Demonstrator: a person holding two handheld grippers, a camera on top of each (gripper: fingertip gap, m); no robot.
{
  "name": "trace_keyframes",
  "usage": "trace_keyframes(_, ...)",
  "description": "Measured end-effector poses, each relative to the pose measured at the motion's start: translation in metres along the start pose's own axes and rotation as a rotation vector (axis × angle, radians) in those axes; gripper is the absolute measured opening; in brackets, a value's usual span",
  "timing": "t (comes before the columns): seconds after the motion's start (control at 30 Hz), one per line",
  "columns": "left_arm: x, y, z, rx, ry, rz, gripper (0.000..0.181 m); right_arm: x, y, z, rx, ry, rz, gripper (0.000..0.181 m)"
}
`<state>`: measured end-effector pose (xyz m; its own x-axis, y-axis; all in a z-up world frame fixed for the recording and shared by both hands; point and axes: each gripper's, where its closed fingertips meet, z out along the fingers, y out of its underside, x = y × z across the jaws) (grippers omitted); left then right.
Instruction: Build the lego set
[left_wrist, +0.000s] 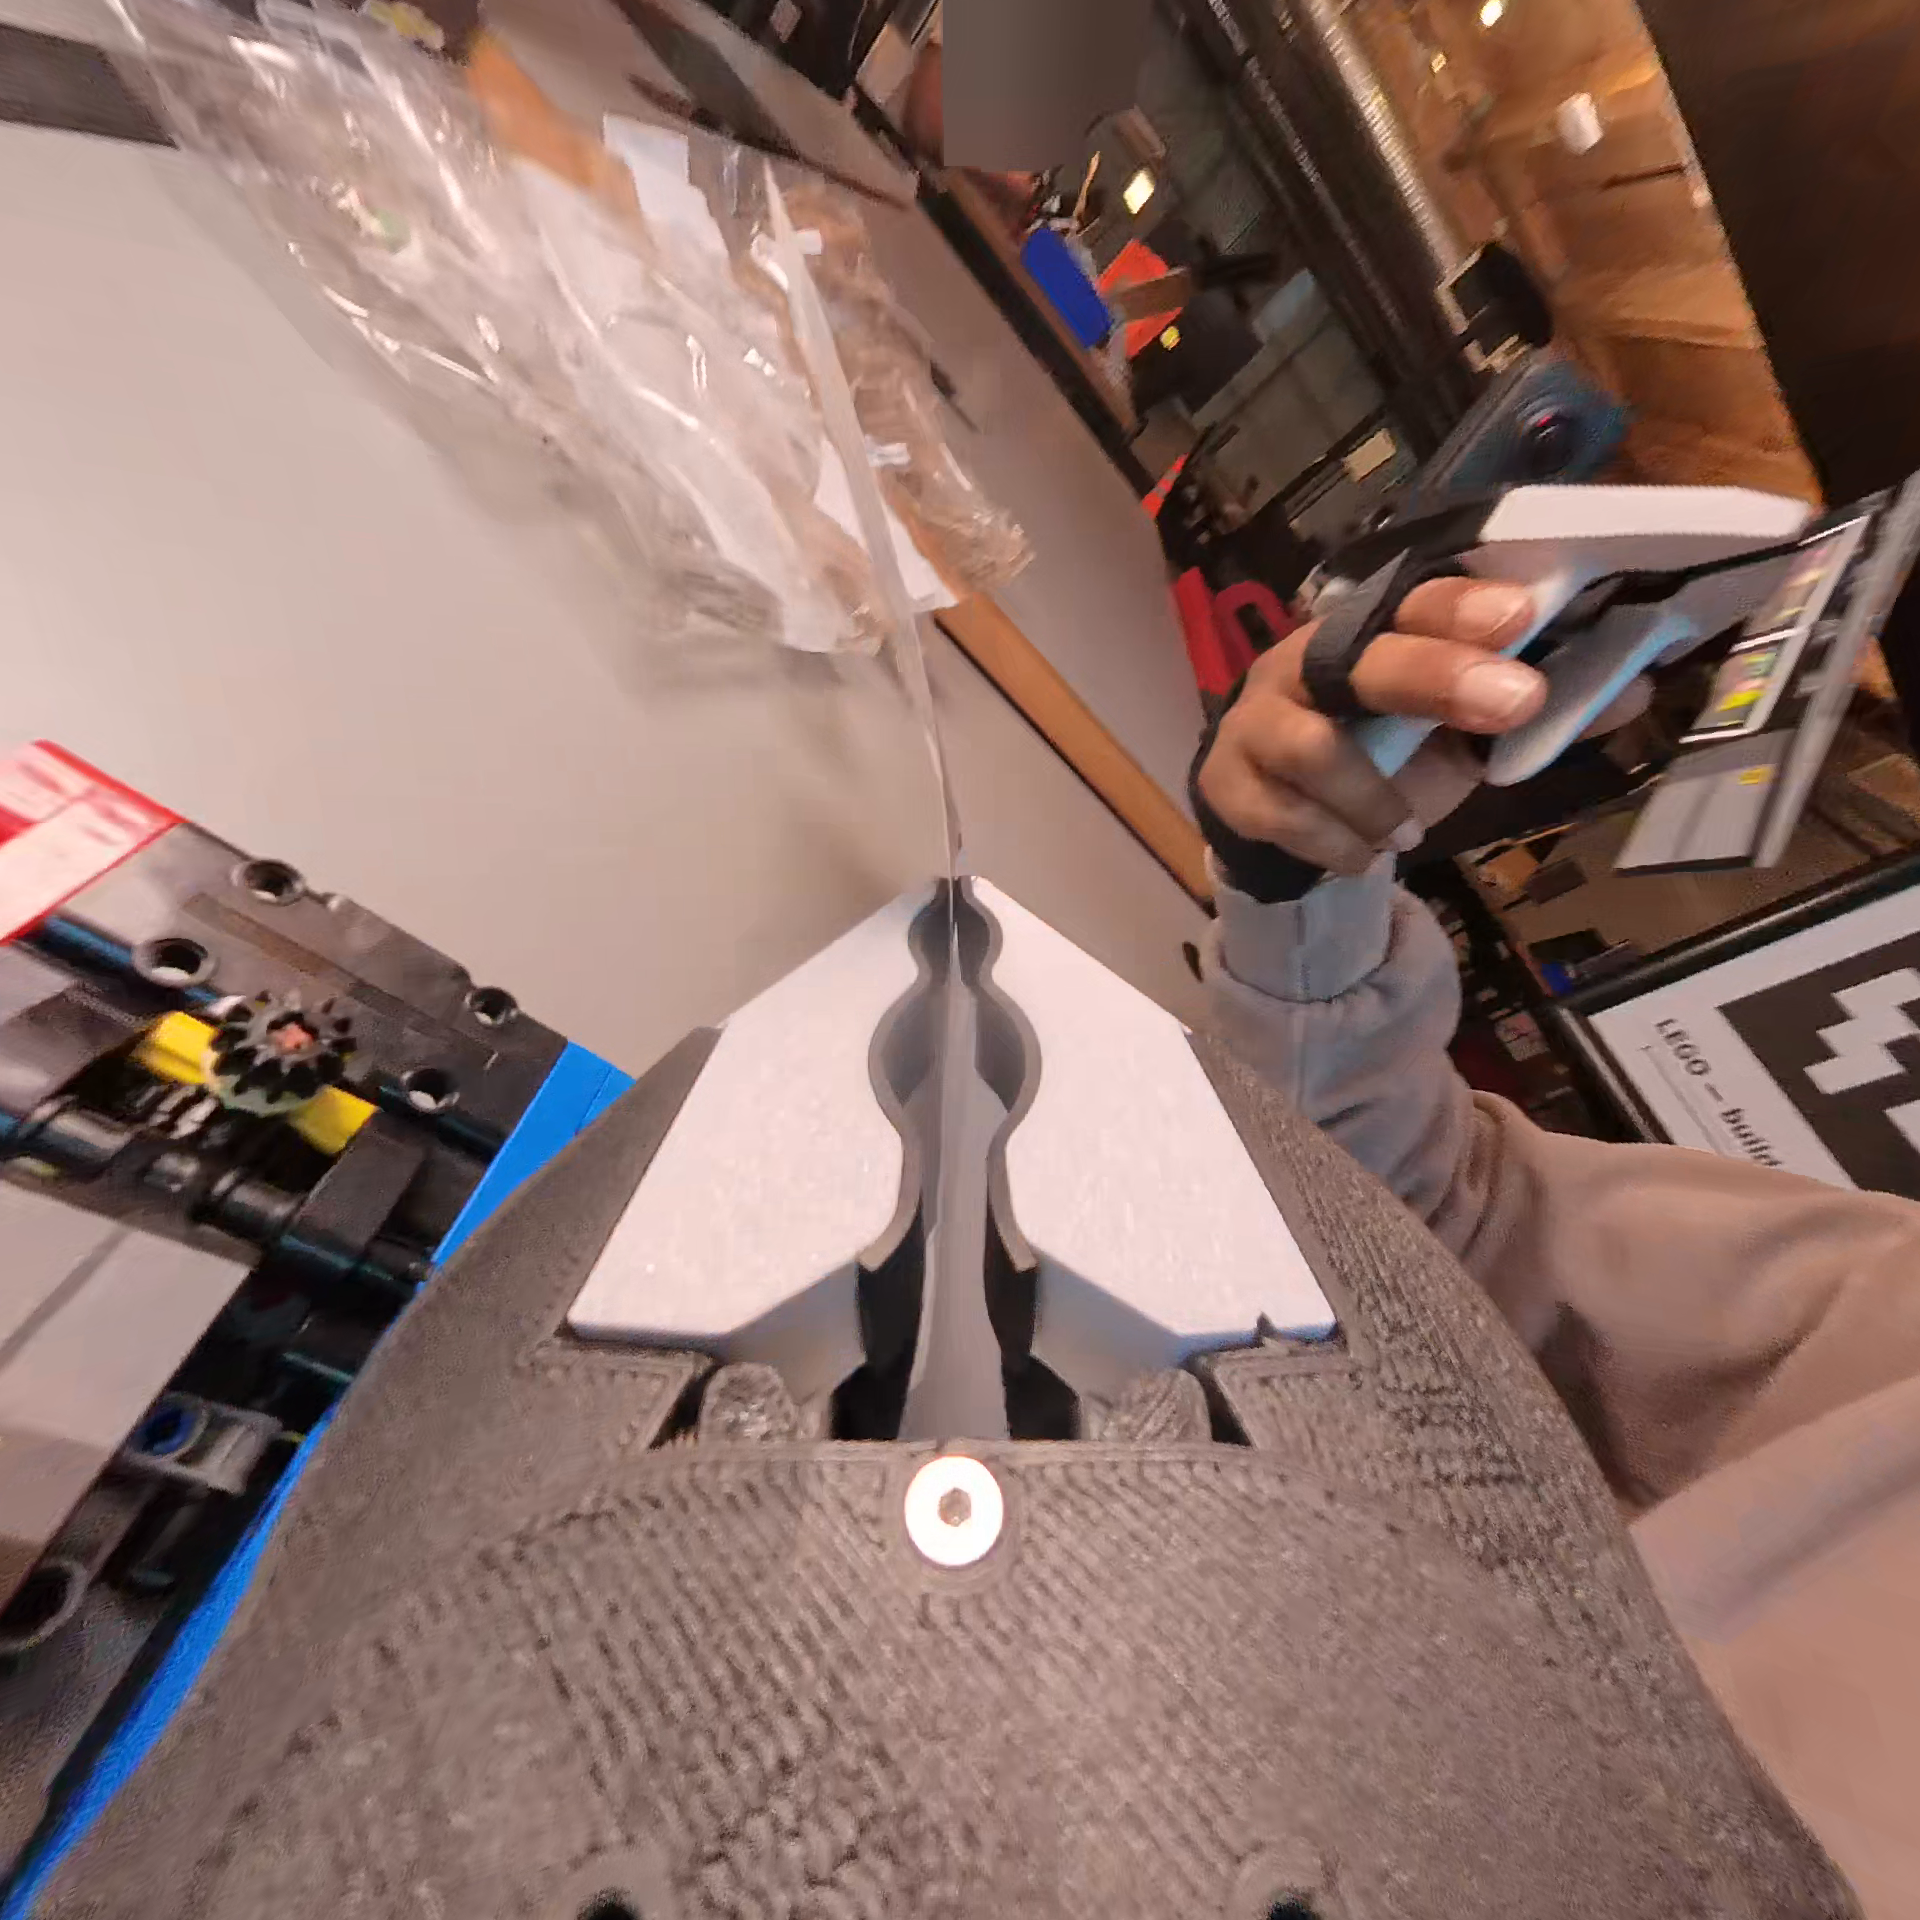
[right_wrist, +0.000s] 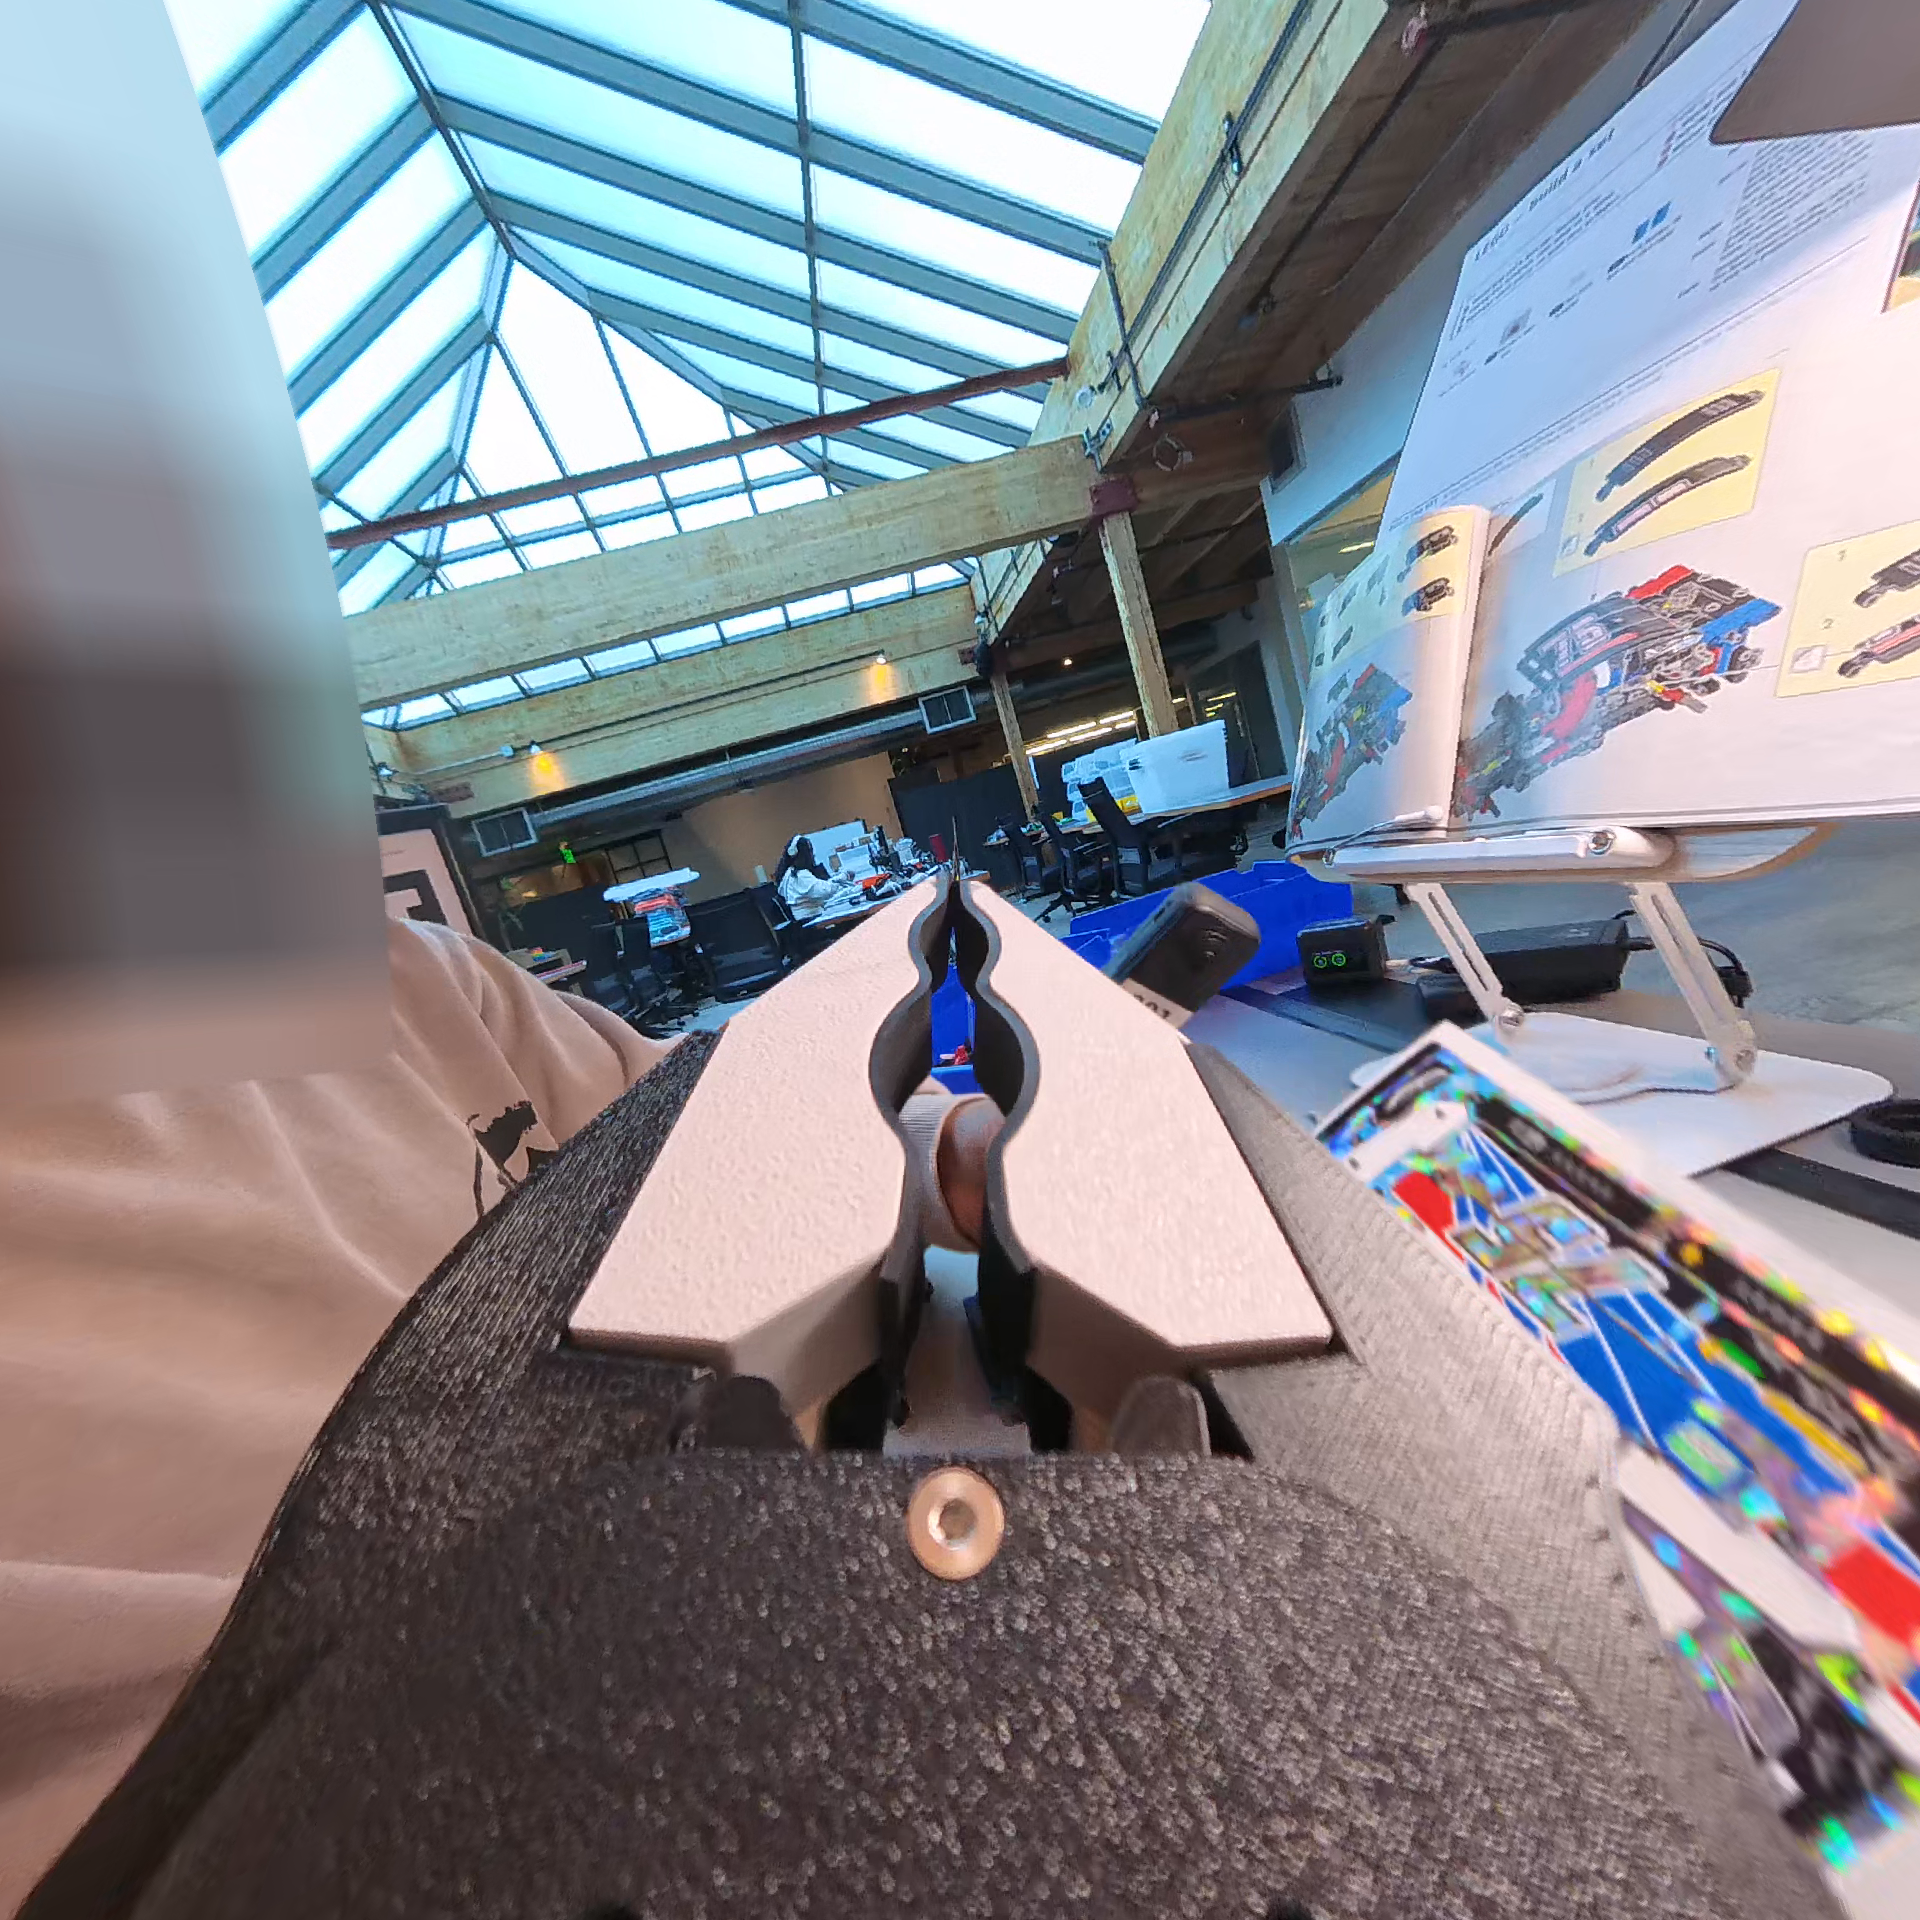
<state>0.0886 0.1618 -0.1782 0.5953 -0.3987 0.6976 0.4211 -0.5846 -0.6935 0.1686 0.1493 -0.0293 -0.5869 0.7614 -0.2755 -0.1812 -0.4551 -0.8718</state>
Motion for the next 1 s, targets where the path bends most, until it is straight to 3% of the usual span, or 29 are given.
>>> trace_keyframes(0.1,-0.014,0.015,0.011,-0.064,-0.113,0.053,0.0,0.004,0.003,0.0,-0.002,0.007,0.012,0.0)
trace_keyframes(0.23,-0.018,0.026,0.007,-0.129,-0.247,0.204,0.031,0.005,0.012,0.006,-0.025,0.004,0.023,0.0)
trace_keyframes(0.37,0.004,0.003,-0.033,-0.042,-0.389,0.522,0.065,0.005,0.023,0.014,-0.052,-0.005,0.04,0.0)
trace_keyframes(0.5,0.022,-0.004,-0.092,0.028,-0.435,0.638,0.058,0.003,0.038,0.028,-0.095,-0.01,0.047,0.0)
trace_keyframes(0.6,0.015,0.007,-0.125,0.019,-0.439,0.608,0.047,-0.001,0.046,0.042,-0.112,-0.02,0.048,0.0)
trace_keyframes(0.67,0.002,0.028,-0.128,-0.059,-0.419,0.527,0.047,-0.001,0.048,0.05,-0.123,-0.016,0.045,0.0)
trace_keyframes(0.73,0.0,0.046,-0.122,-0.107,-0.376,0.453,0.048,-0.002,0.048,0.059,-0.129,-0.003,0.034,0.0)
trace_keyframes(0.8,-0.002,0.062,-0.116,-0.17,-0.349,0.412,0.033,-0.006,0.045,0.066,-0.12,0.006,0.032,0.0)
trace_keyframes(0.9,-0.013,0.089,-0.098,-0.339,-0.327,0.324,0.039,-0.016,0.044,0.073,-0.13,0.017,0.002,0.0)
trace_keyframes(1.0,-0.018,0.097,-0.074,-0.421,-0.306,0.284,0.038,-0.025,0.039,0.078,-0.127,0.018,-0.02,0.0)
